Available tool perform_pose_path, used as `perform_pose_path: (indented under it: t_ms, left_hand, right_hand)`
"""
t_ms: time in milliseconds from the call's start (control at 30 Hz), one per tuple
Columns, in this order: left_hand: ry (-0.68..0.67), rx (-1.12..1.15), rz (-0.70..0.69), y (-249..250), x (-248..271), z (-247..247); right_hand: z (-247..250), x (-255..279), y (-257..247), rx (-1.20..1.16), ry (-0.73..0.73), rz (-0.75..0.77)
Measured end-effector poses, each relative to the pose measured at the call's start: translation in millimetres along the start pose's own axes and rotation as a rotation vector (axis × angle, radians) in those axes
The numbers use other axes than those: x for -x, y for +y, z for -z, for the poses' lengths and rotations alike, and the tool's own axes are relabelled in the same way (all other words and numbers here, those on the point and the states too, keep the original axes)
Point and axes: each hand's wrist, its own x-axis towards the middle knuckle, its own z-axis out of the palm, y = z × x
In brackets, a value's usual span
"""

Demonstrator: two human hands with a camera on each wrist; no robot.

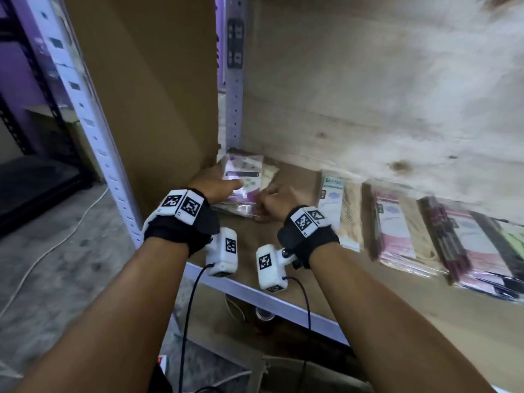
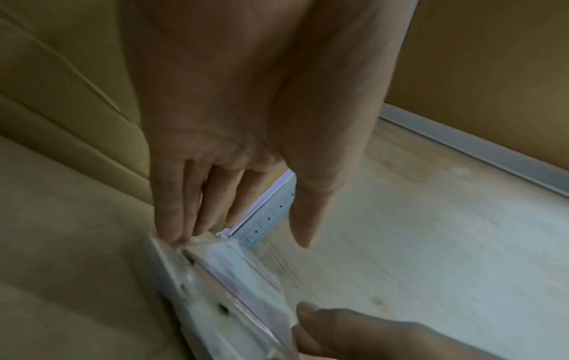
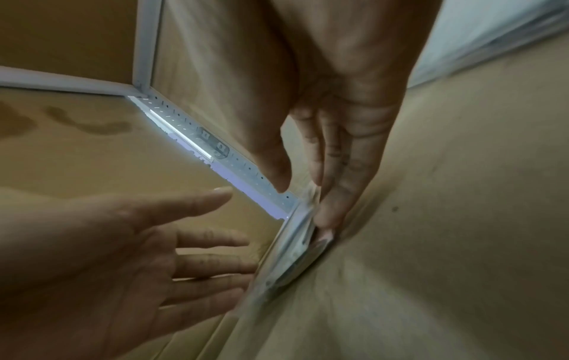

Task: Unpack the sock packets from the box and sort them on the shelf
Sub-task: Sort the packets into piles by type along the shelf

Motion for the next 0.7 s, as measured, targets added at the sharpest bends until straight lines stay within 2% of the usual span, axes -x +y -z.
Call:
perform_pose_path:
  t_ms: [100, 233, 333, 433, 500, 600, 700]
  left_hand:
    - [0.023, 0.062, 0.065, -1, 1, 0]
    - [-0.009, 0.305, 0.105, -2, -1, -9]
    - [-0.055, 0.439, 0.185, 6, 4, -15]
    - [-0.124, 0.546, 0.239, 22, 10, -23]
    - [-0.138, 0.657, 0.223, 38, 16, -24]
    - [-0.165, 0.856, 0.127, 65, 30, -25]
    - [-0.295, 1.092, 0.062, 91, 47, -28]
  right_hand:
    - [1, 4, 4, 0.005, 0.031, 0.014]
    - [19, 14, 8, 0.133, 0.077, 0.048]
    - [39, 27, 10, -0.089, 0.011, 0.037]
    - [67, 44, 8, -0.164, 0.041, 0.089]
    - [87, 59, 3, -0.131, 0.113, 0.142]
    - [118, 83, -5, -0.045, 0.195, 0.229]
    - [149, 112, -11, 0.058, 0.249, 0.325]
